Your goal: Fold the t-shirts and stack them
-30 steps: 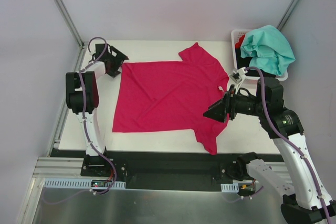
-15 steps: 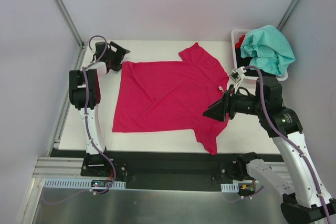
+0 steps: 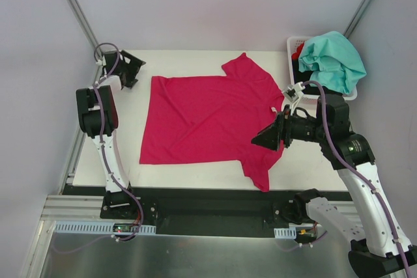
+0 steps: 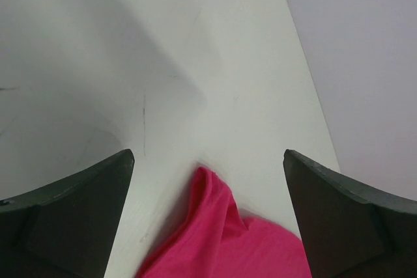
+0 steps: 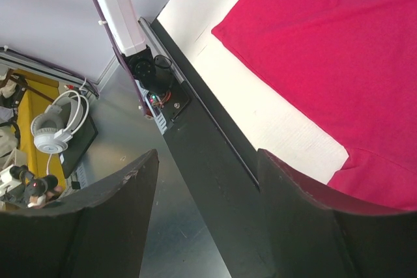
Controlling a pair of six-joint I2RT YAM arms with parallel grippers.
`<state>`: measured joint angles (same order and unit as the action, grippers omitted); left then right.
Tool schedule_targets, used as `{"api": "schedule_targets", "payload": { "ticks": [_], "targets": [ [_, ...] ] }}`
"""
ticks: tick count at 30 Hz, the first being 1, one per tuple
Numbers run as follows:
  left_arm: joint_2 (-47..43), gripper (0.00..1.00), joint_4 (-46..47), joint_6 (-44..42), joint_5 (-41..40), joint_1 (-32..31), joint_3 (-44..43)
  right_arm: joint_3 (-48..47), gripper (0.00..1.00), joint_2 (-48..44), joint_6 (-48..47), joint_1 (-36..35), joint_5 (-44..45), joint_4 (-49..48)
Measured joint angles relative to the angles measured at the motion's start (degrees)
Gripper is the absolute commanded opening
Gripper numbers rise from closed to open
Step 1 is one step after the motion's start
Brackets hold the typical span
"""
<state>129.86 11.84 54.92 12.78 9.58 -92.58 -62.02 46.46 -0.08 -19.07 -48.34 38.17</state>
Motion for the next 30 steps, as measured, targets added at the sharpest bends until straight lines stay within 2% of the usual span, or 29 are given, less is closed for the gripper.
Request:
{"api": "schedule_targets", "payload": {
  "ticks": [5,9,18,30],
  "targets": [
    [-4.8,0.99,-3.5,-1.6,0.1,-1.1,0.9,0.0,0.65,-0.1,0.9,0.0,-0.1,-0.3],
    [-7.6,0.99,-1.7,-1.6,3.1,-4.2,0.9,0.0,0.65,-0.9,1.1,0.0,-0.1,-0.2],
    [-6.3,0.99,1.4,0.7,7.7,-7.4,3.7,0.0,0.65,-1.9,1.0,0.0,-0.1,-0.1],
    [-3.5,0.99,-0.3,-0.7,4.0,-7.2,4.0,0.0,0.65,-1.9,0.9,0.0,-0.1,0.3]
  ]
}}
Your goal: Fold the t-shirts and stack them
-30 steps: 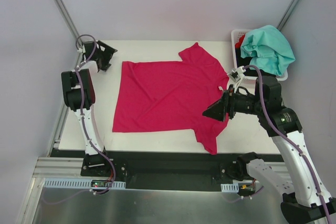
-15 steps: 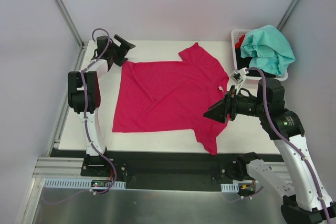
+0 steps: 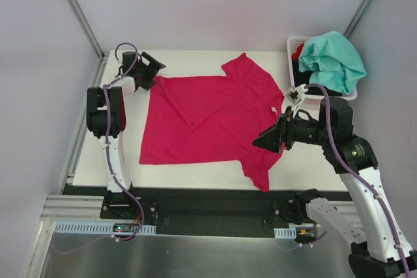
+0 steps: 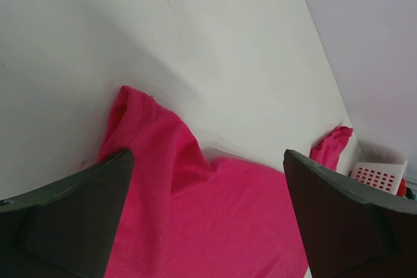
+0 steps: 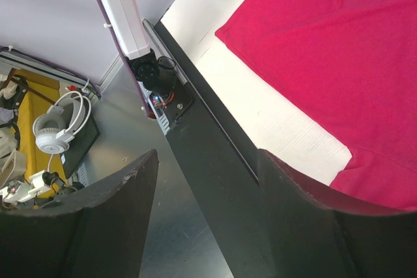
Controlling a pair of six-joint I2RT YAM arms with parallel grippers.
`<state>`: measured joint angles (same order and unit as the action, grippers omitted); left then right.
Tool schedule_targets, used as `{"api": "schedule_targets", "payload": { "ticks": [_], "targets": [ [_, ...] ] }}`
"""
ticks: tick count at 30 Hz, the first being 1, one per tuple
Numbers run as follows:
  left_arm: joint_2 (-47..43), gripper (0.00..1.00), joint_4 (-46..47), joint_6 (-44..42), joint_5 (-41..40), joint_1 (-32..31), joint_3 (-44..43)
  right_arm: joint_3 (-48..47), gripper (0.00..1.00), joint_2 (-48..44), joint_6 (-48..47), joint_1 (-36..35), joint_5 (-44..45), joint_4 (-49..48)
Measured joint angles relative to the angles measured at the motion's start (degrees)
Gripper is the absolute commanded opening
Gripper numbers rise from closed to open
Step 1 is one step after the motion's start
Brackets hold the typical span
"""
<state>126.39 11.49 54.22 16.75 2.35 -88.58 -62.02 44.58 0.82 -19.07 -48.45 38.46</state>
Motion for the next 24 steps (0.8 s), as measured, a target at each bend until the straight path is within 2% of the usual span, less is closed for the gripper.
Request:
{"api": "schedule_targets", "payload": {
  "ticks": [10,20,24],
  "targets": [
    [2.9,0.99,-3.2,-4.2,-4.0,1.7,-5.3,0.0,0.66,0.4,0.0,0.0,0.0,0.9],
    [3.0,0.99,-4.8,-5.7,-5.4,4.9,-5.4,0.0,0.66,1.3,0.0,0.0,0.0,0.8],
    [2.5,0.99,-4.7,-5.9,-5.7,4.6,-4.8,0.0,0.71,1.3,0.0,0.0,0.7,0.9]
  ]
}}
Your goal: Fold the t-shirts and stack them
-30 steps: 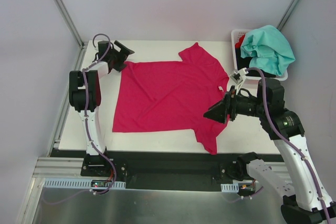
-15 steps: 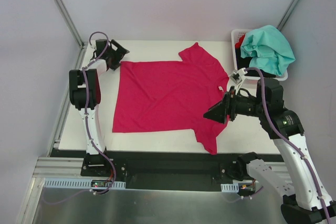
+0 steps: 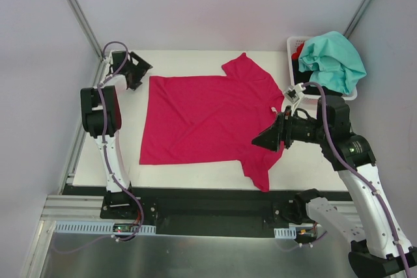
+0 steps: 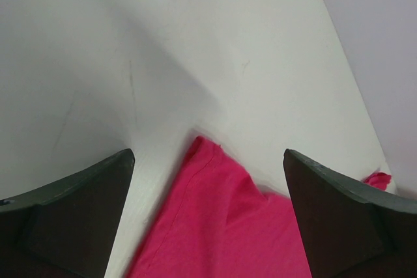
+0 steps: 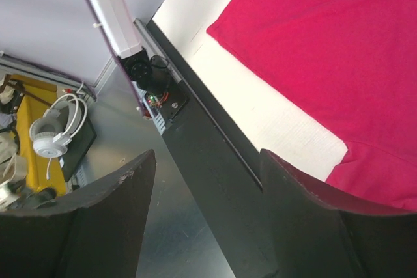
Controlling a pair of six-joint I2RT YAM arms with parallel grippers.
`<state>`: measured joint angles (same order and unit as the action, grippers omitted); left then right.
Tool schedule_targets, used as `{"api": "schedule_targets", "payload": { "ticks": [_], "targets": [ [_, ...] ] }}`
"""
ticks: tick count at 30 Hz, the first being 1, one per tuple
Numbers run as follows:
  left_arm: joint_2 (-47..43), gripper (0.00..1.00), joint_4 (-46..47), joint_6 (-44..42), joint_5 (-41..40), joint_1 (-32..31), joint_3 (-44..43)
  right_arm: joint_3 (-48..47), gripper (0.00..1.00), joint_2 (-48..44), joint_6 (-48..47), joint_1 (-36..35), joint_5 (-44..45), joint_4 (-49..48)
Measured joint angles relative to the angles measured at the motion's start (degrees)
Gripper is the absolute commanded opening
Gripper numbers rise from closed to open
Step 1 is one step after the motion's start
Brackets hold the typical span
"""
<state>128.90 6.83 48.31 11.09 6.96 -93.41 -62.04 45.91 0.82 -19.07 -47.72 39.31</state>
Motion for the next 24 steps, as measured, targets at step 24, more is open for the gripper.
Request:
{"api": "schedule_targets", "payload": {
  "ticks": [24],
  "targets": [
    [-45.5,0.99,-32.3,-7.8,-16.1,-32.1,39.4,9.4,0.75,33.7,3.0,-0.4,36.7,-2.8]
  ]
}}
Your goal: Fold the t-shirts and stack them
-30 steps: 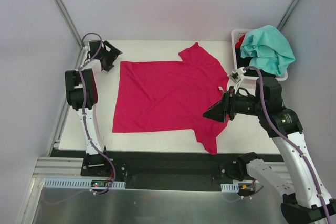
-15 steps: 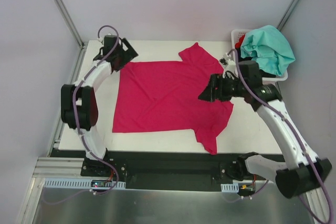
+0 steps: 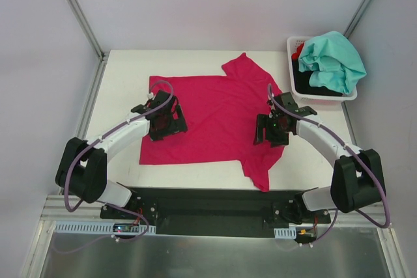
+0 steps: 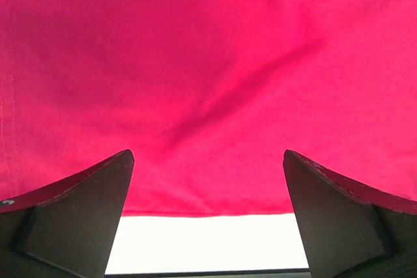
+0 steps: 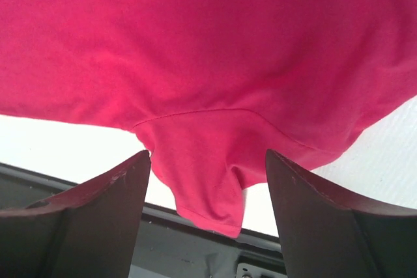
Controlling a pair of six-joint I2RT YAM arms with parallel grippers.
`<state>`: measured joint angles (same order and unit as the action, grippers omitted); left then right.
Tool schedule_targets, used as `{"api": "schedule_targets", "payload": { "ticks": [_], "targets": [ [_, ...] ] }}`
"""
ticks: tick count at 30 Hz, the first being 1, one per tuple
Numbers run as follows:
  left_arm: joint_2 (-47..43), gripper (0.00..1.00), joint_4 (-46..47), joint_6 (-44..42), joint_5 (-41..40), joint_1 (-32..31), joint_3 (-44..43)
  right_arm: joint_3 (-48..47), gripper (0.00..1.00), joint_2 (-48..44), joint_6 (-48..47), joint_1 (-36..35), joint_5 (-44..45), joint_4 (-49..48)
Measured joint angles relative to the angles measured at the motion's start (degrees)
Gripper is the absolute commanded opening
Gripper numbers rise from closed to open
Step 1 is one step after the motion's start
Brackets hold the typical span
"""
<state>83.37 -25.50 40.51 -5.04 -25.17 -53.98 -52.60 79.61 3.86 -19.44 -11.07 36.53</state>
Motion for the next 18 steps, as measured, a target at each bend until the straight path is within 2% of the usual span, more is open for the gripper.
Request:
{"api": "schedule_targets", "payload": {
  "ticks": [10,18],
  "targets": [
    [-6.3,0.99,-2.8,0.5,-4.9,-1.2,3.1,-2.1,0.75,0.7,0.3,-0.6,5.1,-0.3],
    [-7.1,0.99,-4.8,0.4,-9.5,-2.2,3.9,-3.6,0.75,1.8,0.3,-2.6,11.2,1.9]
  ]
}}
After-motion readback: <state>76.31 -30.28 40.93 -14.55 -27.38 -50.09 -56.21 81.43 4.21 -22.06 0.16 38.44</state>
